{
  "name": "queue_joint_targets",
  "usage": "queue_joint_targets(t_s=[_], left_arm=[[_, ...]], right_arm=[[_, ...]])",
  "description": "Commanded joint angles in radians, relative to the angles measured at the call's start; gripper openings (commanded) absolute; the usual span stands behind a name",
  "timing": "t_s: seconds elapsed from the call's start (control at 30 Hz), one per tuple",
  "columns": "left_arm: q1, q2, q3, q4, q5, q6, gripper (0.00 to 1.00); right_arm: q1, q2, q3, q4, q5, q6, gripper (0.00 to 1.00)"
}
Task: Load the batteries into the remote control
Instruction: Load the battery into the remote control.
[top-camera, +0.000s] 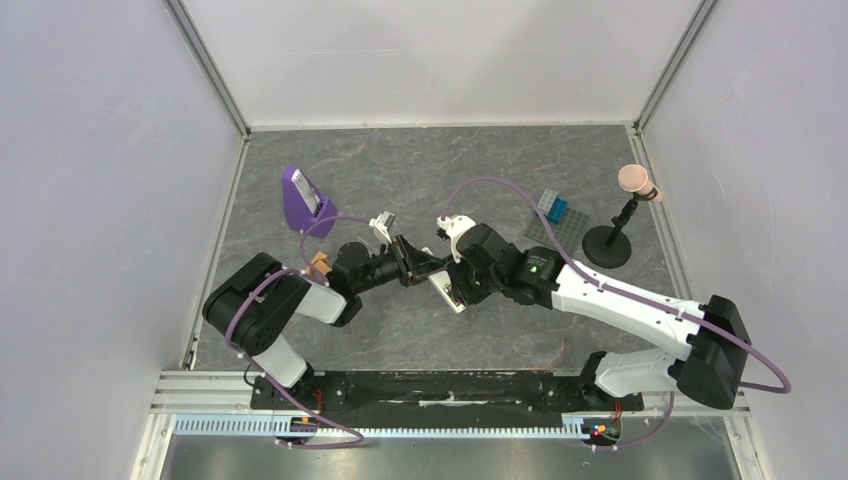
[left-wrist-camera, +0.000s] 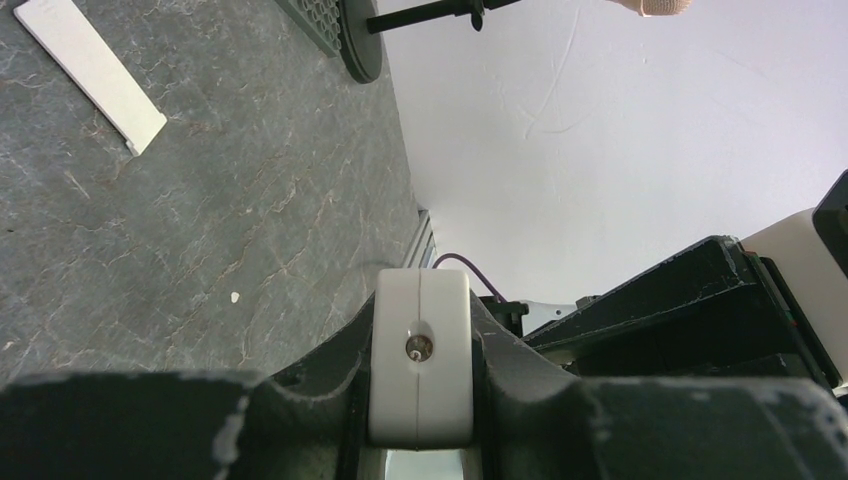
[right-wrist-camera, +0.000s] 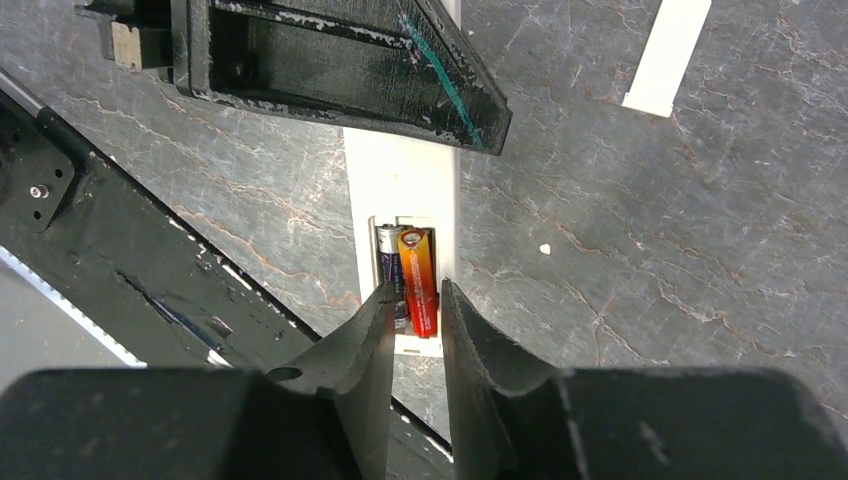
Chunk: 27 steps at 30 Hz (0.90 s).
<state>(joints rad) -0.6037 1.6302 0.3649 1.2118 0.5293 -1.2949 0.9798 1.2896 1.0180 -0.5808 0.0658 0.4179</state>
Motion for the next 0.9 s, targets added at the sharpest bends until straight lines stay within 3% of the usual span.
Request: queue_joint_targets(t_s=[0.0,0.37,0.53,0.63,0.77,0.87], left_arm=[[-0.005,0.001,0.011,0.097,0.005,-0.040,0.02],[-0.005,-0.013,0.010,0.065,0.002,-0.033,0.02],[-0.004,-0.056,0.023,-0.047,-0.007,0.011,0.02],[-0.004,-0.125,0.043,-0.231,-0.033,0.097,0.02],[-0.005,-0.265,0.127,-0.698,-0.144,0.332,0.02],[-0.005,-0.364,0.225,-1.032,-0.280,0.515,0.02]], right_arm=[[0.005,-0.019,0.060,-0.014,0.008,0.026,0.27],[0.008,-0.004,0.018,0.049,0.017,-0.014,0.31],[0.011,0.012,-0.016,0.095,0.066,-0.012,0.23],[0.011,-0.007,-0.041,0.127,0.110,0.012,0.28],[0.011,-0.089,-0.121,0.210,0.197,0.089,0.39],[0.011,-0.131,-0.182,0.260,0.239,0.141,0.41]])
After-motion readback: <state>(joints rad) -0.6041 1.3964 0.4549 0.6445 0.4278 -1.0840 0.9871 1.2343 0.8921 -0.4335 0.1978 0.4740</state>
